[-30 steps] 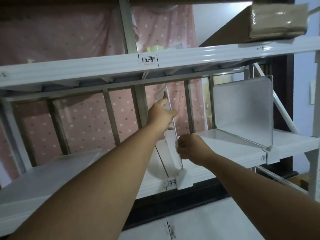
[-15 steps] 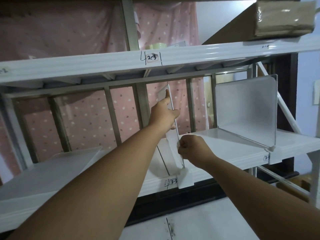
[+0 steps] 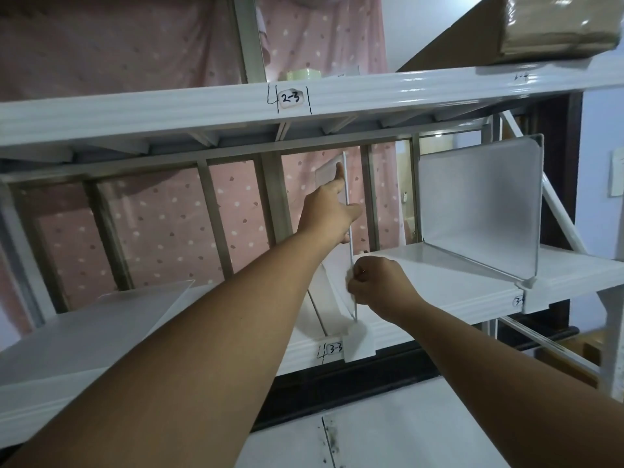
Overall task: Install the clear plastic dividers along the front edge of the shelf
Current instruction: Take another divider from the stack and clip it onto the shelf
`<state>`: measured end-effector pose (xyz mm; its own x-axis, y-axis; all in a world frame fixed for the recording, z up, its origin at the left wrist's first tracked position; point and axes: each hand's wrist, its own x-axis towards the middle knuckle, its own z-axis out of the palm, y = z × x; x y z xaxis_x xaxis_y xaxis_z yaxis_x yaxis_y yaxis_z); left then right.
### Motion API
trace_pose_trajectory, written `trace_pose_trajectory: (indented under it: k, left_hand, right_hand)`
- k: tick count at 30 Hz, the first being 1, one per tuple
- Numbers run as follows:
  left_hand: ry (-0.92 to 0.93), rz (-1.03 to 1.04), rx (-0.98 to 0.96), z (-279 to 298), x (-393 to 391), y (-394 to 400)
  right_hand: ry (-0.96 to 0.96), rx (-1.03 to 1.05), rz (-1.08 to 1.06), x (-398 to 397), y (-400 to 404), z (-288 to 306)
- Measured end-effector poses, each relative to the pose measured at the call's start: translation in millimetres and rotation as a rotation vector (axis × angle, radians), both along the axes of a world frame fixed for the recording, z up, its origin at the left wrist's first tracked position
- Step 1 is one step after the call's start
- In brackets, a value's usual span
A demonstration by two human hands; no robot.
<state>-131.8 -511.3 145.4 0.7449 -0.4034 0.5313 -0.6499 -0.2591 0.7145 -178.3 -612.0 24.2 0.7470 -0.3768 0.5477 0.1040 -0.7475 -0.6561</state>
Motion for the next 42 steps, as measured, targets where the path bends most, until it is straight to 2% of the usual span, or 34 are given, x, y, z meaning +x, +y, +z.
trace_pose_trajectory:
  k: [19, 42]
  left_hand:
    - [-0.088, 0.066, -0.004, -20.6, -3.5, 0.8]
    - [0.014, 0.040, -0.051, -26.4, 4.4, 10.3]
  right_hand:
    - [0.002, -0.062, -0.029, -4.5, 8.2, -11.0]
    - [0.047, -0.004, -0.001, -11.9, 7.9, -8.7]
